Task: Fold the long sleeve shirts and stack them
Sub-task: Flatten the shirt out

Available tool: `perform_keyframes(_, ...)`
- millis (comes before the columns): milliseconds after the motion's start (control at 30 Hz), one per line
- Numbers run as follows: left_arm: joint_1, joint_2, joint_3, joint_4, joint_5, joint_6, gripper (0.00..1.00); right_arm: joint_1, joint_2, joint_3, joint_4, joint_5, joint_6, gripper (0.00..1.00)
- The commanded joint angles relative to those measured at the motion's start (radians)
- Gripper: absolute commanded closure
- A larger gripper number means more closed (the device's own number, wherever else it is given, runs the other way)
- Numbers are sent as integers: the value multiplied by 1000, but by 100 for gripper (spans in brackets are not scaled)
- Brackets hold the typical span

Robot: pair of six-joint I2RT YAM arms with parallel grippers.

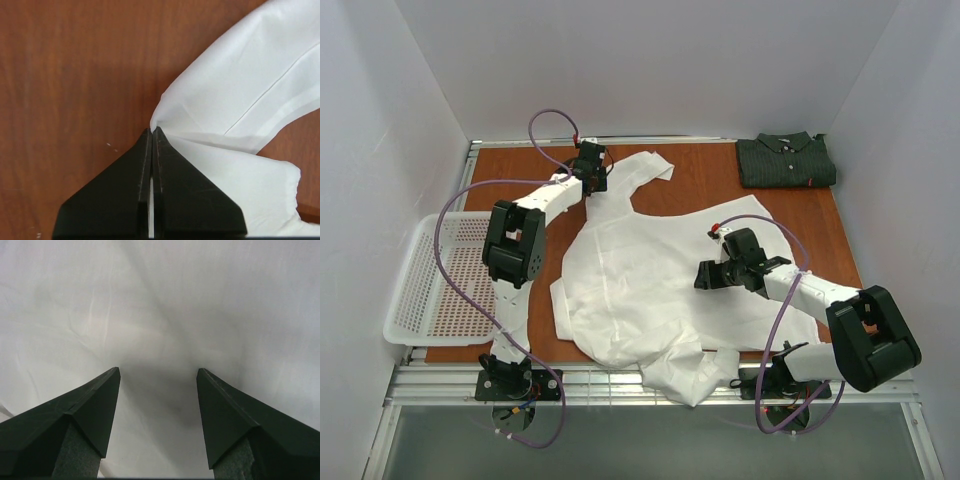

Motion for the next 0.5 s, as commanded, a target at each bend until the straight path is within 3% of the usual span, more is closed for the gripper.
perform_keyframes(0, -2, -89, 64, -18, -193, 69, 100, 5, 16, -24, -9, 19, 5, 41)
perform_keyframes(133, -51, -103, 92, -17, -295, 130, 99, 5, 8, -26, -8, 18, 7, 41)
perform_keyframes(200, -73, -106, 106, -9, -328, 151, 91, 5, 4, -24, -9, 16, 7, 40)
perform_keyframes(233, -84, -106, 112, -9, -323, 155, 79, 5, 1, -21, -8, 16, 8, 39)
perform_keyframes(267, -85, -110, 123, -12, -285, 142, 74, 5, -4, -18, -9, 13, 7, 39)
perform_keyframes(333, -82, -150, 115, -28, -232, 99, 44, 5, -21, -11, -11, 1, 1, 39)
perform_keyframes(400, -73, -196, 62, -28, -152, 19, 33, 8, -36, -6, -11, -2, -8, 39)
perform_keyframes(467, -47, -268, -13, -34, -98, -74, 30, 16, -58, 6, -19, -2, -27, 38)
